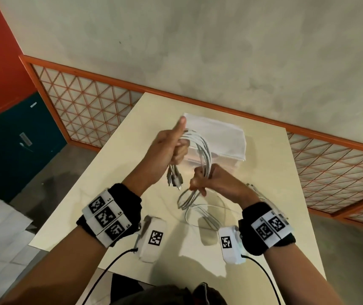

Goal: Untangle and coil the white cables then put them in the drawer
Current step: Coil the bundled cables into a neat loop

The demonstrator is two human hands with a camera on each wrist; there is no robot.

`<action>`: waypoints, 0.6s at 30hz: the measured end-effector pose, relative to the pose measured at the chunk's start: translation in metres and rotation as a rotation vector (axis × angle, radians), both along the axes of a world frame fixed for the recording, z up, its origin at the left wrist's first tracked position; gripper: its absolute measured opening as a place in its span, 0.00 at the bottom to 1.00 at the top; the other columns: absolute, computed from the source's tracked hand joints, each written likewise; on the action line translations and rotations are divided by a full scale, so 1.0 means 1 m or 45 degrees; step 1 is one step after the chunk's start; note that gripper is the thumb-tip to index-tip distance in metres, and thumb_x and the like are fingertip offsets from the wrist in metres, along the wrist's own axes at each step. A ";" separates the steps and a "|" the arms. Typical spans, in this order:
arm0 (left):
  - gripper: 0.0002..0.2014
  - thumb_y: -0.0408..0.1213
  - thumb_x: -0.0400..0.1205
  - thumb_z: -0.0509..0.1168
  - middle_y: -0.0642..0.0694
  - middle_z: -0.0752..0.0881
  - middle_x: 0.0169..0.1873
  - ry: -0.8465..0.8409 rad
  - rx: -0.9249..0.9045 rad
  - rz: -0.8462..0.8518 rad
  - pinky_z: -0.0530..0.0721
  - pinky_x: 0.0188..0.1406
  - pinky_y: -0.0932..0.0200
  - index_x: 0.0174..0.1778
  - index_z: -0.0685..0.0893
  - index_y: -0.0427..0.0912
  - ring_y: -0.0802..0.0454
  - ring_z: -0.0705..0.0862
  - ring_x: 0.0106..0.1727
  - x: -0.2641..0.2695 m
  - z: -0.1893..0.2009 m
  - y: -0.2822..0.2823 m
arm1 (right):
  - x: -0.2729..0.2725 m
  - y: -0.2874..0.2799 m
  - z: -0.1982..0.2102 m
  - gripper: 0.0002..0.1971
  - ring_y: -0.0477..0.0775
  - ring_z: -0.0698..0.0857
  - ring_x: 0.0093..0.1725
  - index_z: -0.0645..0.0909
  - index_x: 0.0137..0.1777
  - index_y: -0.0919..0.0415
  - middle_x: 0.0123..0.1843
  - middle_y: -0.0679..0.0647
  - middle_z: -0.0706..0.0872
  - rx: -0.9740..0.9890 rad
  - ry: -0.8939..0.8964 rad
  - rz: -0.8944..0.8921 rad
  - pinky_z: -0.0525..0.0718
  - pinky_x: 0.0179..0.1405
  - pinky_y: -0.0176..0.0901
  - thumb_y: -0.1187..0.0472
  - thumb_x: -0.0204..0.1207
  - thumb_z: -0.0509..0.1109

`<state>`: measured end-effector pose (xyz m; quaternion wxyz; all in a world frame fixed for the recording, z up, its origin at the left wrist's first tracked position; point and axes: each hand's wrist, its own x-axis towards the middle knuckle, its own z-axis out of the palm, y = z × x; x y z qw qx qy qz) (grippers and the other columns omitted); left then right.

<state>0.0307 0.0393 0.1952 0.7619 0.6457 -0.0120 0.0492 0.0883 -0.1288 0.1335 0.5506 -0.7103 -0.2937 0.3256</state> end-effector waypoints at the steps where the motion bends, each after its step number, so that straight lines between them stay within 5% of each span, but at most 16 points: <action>1: 0.27 0.54 0.86 0.50 0.55 0.61 0.13 0.009 -0.068 0.044 0.56 0.17 0.65 0.19 0.65 0.51 0.58 0.57 0.15 0.000 0.005 0.005 | -0.001 -0.001 -0.011 0.17 0.54 0.84 0.34 0.74 0.29 0.67 0.23 0.52 0.83 -0.097 -0.007 -0.009 0.80 0.47 0.34 0.59 0.72 0.76; 3: 0.27 0.54 0.86 0.49 0.55 0.63 0.13 -0.043 -0.186 0.123 0.53 0.19 0.63 0.20 0.68 0.50 0.58 0.57 0.16 0.000 0.014 0.019 | -0.005 -0.008 -0.036 0.18 0.49 0.86 0.36 0.77 0.29 0.68 0.27 0.49 0.87 -0.299 -0.042 -0.051 0.79 0.44 0.32 0.56 0.74 0.74; 6: 0.27 0.54 0.87 0.48 0.56 0.60 0.14 -0.093 -0.246 0.261 0.53 0.18 0.63 0.20 0.62 0.51 0.59 0.55 0.17 0.003 0.018 0.036 | -0.007 -0.025 -0.066 0.23 0.52 0.85 0.30 0.79 0.20 0.56 0.18 0.47 0.82 -0.396 -0.086 -0.294 0.79 0.42 0.36 0.49 0.76 0.70; 10: 0.28 0.58 0.85 0.48 0.58 0.59 0.15 0.020 -0.141 0.397 0.55 0.17 0.66 0.18 0.62 0.52 0.59 0.55 0.18 0.007 -0.005 0.038 | -0.007 -0.027 -0.060 0.28 0.48 0.71 0.17 0.65 0.19 0.55 0.12 0.45 0.69 -0.537 -0.194 -0.531 0.73 0.26 0.37 0.42 0.75 0.69; 12: 0.25 0.60 0.81 0.57 0.58 0.61 0.16 0.054 -0.053 0.407 0.57 0.17 0.66 0.21 0.62 0.52 0.59 0.56 0.18 0.007 -0.021 0.036 | -0.005 -0.025 -0.053 0.29 0.47 0.63 0.18 0.58 0.22 0.54 0.15 0.44 0.62 -0.557 -0.248 -0.595 0.65 0.24 0.40 0.42 0.75 0.69; 15: 0.27 0.57 0.60 0.79 0.57 0.63 0.18 0.214 0.041 0.386 0.59 0.17 0.64 0.28 0.65 0.51 0.57 0.58 0.20 0.005 -0.045 0.030 | -0.004 -0.022 -0.039 0.29 0.45 0.59 0.17 0.58 0.22 0.55 0.18 0.45 0.60 -0.545 -0.326 -0.587 0.59 0.21 0.36 0.47 0.76 0.71; 18: 0.25 0.53 0.52 0.82 0.57 0.65 0.16 0.392 0.116 0.237 0.59 0.18 0.64 0.32 0.74 0.48 0.57 0.59 0.18 0.002 -0.063 0.013 | -0.008 -0.013 -0.022 0.26 0.43 0.63 0.15 0.61 0.22 0.55 0.18 0.45 0.62 -0.505 -0.406 -0.519 0.59 0.17 0.32 0.54 0.77 0.71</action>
